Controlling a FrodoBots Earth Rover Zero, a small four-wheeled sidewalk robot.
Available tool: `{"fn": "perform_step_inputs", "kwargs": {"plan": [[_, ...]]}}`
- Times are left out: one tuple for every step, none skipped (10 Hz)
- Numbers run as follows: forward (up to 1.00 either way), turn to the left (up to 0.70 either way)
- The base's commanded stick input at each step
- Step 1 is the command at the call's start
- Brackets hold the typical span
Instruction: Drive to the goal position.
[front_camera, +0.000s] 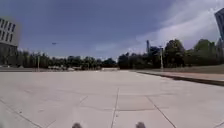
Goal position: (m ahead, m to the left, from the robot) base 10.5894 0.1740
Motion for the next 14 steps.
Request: {"fn": "perform_step_inputs", "kwargs": {"plan": [[0.45, 0.03], [0.45, 0.03], [0.45, 0.03], [0.45, 0.03], [0.45, 0.03], [0.45, 0.03], [0.45, 0.03], [0.45, 0.03], [0.45, 0.03], [0.45, 0.03], [0.45, 0.03], [0.45, 0.03], [0.45, 0.03], [0.45, 0.03]]}}
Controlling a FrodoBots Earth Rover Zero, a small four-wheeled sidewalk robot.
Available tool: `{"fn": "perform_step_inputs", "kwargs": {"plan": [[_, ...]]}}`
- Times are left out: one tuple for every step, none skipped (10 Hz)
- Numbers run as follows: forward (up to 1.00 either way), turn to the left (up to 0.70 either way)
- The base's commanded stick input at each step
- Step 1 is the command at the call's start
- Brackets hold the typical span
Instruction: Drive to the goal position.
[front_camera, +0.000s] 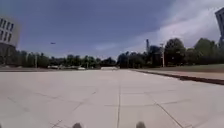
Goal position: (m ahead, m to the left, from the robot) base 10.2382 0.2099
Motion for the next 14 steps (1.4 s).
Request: {"fn": "perform_step_inputs", "kwargs": {"plan": [[0.45, 0.03], [0.45, 0.03], [0.45, 0.03], [0.45, 0.03], [0.45, 0.03], [0.45, 0.03], [0.45, 0.03], [0.45, 0.03], [0.45, 0.03], [0.45, 0.03], [0.45, 0.03], [0.45, 0.03], [0.45, 0.03], [0.45, 0.03]]}}
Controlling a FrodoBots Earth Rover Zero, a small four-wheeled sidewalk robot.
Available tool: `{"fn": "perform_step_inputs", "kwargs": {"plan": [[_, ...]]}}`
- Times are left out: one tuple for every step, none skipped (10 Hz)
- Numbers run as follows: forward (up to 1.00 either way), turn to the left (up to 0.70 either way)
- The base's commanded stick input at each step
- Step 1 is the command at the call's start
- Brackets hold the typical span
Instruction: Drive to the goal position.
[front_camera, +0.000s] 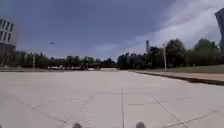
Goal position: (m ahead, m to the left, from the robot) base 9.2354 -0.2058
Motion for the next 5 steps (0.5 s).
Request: {"fn": "perform_step_inputs", "kwargs": {"plan": [[0.45, 0.03], [0.45, 0.03], [0.45, 0.03], [0.45, 0.03], [0.45, 0.03]]}}
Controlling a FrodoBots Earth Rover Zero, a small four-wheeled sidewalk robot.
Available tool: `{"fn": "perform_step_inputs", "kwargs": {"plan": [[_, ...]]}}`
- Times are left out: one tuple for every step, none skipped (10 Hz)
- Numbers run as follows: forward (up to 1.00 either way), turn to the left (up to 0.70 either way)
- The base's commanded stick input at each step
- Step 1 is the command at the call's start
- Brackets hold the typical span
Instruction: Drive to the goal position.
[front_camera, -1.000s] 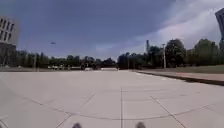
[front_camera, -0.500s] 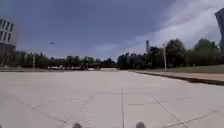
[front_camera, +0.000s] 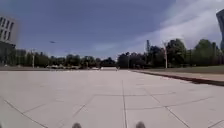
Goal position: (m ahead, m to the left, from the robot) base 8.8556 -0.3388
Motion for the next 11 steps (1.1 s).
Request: {"fn": "perform_step_inputs", "kwargs": {"plan": [[0.45, 0.03], [0.45, 0.03], [0.45, 0.03], [0.45, 0.03], [0.45, 0.03], [0.45, 0.03], [0.45, 0.03], [0.45, 0.03], [0.45, 0.03], [0.45, 0.03], [0.45, 0.03]]}}
